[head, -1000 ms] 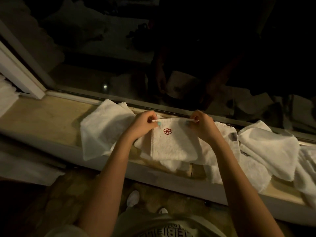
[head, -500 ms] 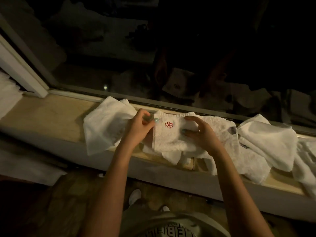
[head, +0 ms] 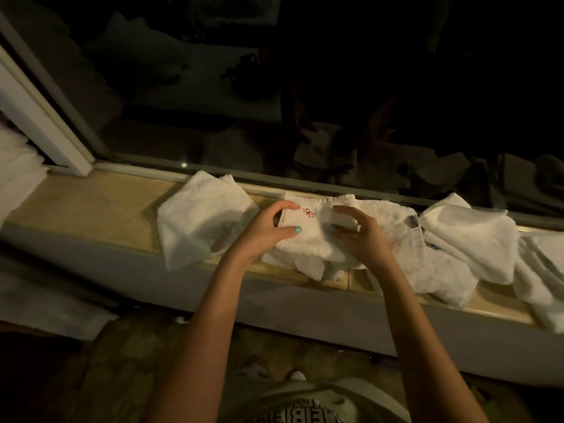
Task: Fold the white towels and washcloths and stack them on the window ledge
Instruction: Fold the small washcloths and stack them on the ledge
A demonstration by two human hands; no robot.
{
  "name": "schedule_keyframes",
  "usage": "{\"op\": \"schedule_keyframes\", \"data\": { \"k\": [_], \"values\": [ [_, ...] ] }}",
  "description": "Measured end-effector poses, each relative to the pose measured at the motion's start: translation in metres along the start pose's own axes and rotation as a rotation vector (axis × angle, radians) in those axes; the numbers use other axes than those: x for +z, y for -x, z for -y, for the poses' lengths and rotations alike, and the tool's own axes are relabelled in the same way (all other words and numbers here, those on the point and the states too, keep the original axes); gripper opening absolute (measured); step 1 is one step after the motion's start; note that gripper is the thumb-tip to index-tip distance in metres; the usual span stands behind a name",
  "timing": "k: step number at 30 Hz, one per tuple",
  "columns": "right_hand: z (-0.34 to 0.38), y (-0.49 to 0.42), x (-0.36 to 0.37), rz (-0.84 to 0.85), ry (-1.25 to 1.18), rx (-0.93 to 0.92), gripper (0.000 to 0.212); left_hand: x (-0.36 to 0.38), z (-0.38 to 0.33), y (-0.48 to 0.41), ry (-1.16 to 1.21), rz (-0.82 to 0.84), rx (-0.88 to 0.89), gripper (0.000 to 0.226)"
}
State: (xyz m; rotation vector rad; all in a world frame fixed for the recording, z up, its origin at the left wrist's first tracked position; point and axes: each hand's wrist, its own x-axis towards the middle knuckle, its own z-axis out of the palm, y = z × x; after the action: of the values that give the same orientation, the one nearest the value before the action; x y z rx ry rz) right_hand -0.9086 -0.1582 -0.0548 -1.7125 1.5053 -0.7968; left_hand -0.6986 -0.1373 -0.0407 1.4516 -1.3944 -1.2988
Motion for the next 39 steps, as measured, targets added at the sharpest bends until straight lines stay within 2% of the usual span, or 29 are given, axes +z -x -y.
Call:
{"op": "schedule_keyframes", "data": {
  "k": [2,4,8,11,15,19,21,23,26,29,36,39],
  "values": [
    [0.009,0.0,-0.008,0.008,-0.175,0.03,0.042,-0.005,-0.007,-0.003,0.038,-0.026,0.055,0.04],
    [0.021,-0.001,-0.019,-0.06,-0.266,0.013,0.044,-0.007,-0.019,-0.011,0.072,-0.032,0.103,0.041],
    [0.033,-0.008,-0.044,-0.22,-0.198,-0.012,0.041,0.006,-0.044,-0.031,0.118,0.017,0.172,0.041],
    [0.032,-0.008,-0.06,-0.29,-0.152,0.001,0.037,0.025,-0.052,-0.038,0.161,0.042,0.193,0.051],
    [0.024,0.0,-0.078,-0.336,-0.218,0.035,0.034,0.044,-0.045,-0.046,0.284,-0.006,0.09,0.056],
    [-0.003,0.004,-0.086,-0.243,-0.1,0.107,0.034,0.058,-0.02,-0.054,0.075,0.036,-0.088,0.035],
    [-0.018,0.007,-0.087,-0.215,-0.059,0.153,0.036,0.065,-0.008,-0.056,-0.023,-0.016,-0.138,0.023],
    [-0.028,0.008,-0.089,-0.227,-0.078,0.206,0.041,0.067,-0.003,-0.054,-0.135,-0.094,-0.107,0.008],
    [-0.033,0.01,-0.096,-0.264,-0.11,0.222,0.044,0.068,-0.004,-0.053,-0.254,-0.065,-0.036,0.012],
    [-0.038,0.013,-0.11,-0.357,-0.103,0.187,0.038,0.075,-0.005,-0.059,-0.26,-0.111,-0.075,0.005],
    [-0.057,0.023,-0.119,-0.384,-0.141,0.161,0.03,0.095,-0.02,-0.081,-0.438,-0.239,-0.146,0.024],
    [-0.058,0.028,-0.122,-0.457,-0.226,0.165,0.03,0.097,-0.024,-0.084,-0.433,-0.248,-0.147,0.021]
  ]
}}
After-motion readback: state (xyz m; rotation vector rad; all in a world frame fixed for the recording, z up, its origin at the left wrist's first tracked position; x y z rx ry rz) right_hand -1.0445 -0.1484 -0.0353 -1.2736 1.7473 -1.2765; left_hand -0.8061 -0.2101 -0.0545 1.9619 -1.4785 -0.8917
